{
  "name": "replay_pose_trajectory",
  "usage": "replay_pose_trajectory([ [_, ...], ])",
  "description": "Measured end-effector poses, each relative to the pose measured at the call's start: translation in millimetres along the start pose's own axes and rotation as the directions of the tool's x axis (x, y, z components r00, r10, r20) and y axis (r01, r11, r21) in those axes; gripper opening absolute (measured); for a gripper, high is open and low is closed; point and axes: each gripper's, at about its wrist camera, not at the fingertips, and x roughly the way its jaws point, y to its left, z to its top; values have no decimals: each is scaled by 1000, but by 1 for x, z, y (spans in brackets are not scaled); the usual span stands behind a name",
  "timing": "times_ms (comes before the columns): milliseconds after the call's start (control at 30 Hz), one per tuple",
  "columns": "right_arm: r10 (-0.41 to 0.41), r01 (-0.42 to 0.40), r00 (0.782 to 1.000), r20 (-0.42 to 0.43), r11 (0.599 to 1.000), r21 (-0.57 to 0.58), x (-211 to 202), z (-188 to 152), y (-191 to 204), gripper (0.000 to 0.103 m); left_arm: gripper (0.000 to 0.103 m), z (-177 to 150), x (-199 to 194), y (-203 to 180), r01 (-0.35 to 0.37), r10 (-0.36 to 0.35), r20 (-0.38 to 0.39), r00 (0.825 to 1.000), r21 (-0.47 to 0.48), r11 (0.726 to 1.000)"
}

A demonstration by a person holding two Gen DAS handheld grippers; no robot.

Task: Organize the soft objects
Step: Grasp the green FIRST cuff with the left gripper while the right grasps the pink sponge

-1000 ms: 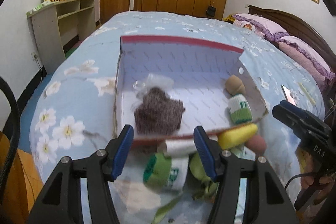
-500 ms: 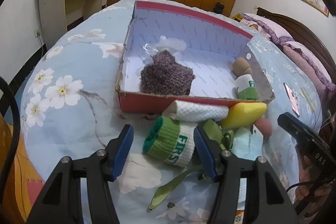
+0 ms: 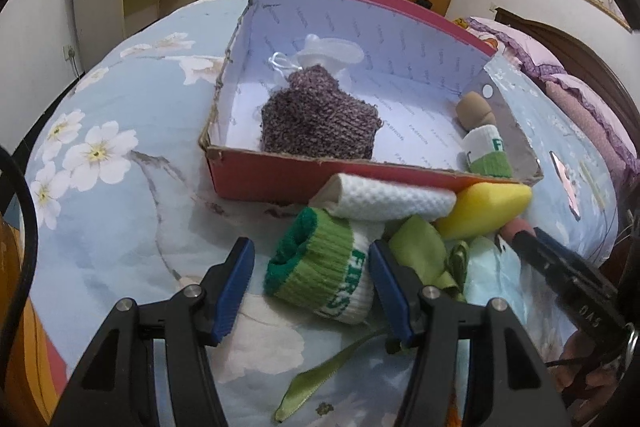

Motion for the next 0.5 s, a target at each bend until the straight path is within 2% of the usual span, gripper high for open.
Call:
replay_pose_trajectory([
  [267, -37, 37, 999, -18, 999, 12, 18, -6, -8, 55, 63, -3, 13, -1, -3, 3, 9, 1000, 20, 1000],
  [500, -57, 57, 998, 16, 998, -5, 18, -12, -5, 55, 63, -12, 10, 1, 2, -3, 41, 999, 20, 1000],
])
